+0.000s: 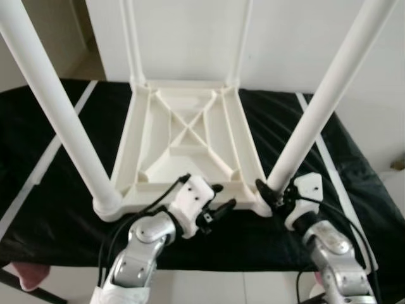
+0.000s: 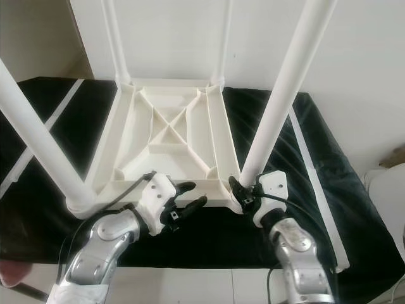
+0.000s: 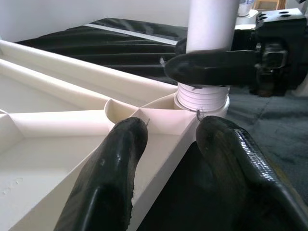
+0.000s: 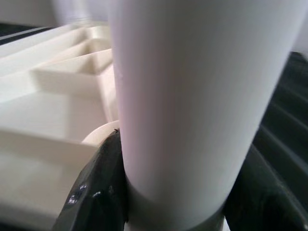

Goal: Building children table

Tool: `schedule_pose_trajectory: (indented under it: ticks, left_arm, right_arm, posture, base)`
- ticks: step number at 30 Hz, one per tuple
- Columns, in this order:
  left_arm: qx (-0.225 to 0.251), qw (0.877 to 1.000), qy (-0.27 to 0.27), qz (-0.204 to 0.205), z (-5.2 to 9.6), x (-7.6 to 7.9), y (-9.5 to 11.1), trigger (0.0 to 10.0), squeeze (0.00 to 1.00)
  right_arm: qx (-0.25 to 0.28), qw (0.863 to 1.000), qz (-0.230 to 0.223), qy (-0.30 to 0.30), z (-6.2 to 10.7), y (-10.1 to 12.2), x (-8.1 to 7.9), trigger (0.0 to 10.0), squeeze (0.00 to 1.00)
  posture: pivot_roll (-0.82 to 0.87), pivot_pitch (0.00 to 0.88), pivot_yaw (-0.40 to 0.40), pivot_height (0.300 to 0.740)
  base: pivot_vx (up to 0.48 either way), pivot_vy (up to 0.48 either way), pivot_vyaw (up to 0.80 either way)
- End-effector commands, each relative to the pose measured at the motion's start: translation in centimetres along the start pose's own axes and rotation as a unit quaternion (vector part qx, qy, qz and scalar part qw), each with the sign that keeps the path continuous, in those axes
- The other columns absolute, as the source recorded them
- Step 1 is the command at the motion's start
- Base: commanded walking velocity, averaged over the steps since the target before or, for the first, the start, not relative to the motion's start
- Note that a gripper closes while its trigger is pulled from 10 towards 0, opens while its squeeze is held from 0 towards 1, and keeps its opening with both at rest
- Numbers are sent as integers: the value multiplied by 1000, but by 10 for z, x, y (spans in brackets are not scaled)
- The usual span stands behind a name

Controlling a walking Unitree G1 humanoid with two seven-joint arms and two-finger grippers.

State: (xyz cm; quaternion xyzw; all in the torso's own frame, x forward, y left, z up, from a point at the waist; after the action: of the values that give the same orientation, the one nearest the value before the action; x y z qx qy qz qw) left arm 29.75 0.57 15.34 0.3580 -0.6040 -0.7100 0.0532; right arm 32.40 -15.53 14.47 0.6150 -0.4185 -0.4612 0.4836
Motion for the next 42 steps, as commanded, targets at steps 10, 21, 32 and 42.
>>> schedule_pose_trajectory:
  ticks: [10, 21, 32, 42]
  left_arm:
    - [-21, 999, 46, -4, -1, -10, -9, 10000, 0]
    - [-18, 999, 36, -6, -1, -5, -7, 10000, 0]
    - [-12, 999, 32, -6, -4, -3, -5, 10000, 0]
    - [-5, 999, 31, -7, -3, -4, -3, 10000, 0]
  right_arm:
    - [-7, 984, -8, -177, 10, -15, 18, 10000, 0]
    - [0, 984, -25, -177, 6, -17, 1, 10000, 0]
    - [35, 991, -17, -129, 5, 3, -1, 10000, 1000]
    - [7, 1000, -15, -22, 11, 6, 3, 10000, 0]
  posture:
    - [-103, 51, -50, 740]
    - [-102, 51, -40, 740]
    - [-116, 41, -46, 740]
    - [-123, 47, -44, 740]
  base:
    - [0, 0, 0]
    - [0, 0, 0]
    - [0, 0, 0]
    - [0, 0, 0]
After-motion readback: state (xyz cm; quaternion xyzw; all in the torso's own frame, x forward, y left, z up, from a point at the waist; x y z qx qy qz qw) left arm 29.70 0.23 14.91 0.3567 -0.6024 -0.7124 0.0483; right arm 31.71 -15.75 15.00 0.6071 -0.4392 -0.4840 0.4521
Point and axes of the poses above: a point about 5 cm out from each wrist's last joint towards the gripper, its own z axis pointing back from the gripper into the wrist, its own y axis along the axis of the wrist's last joint, x = y × z, the point moved 6 cm from there along -z, pointing out of the wrist towards the gripper, and after that the axes turned 13 degrees about -z, right-handed, at the moved point
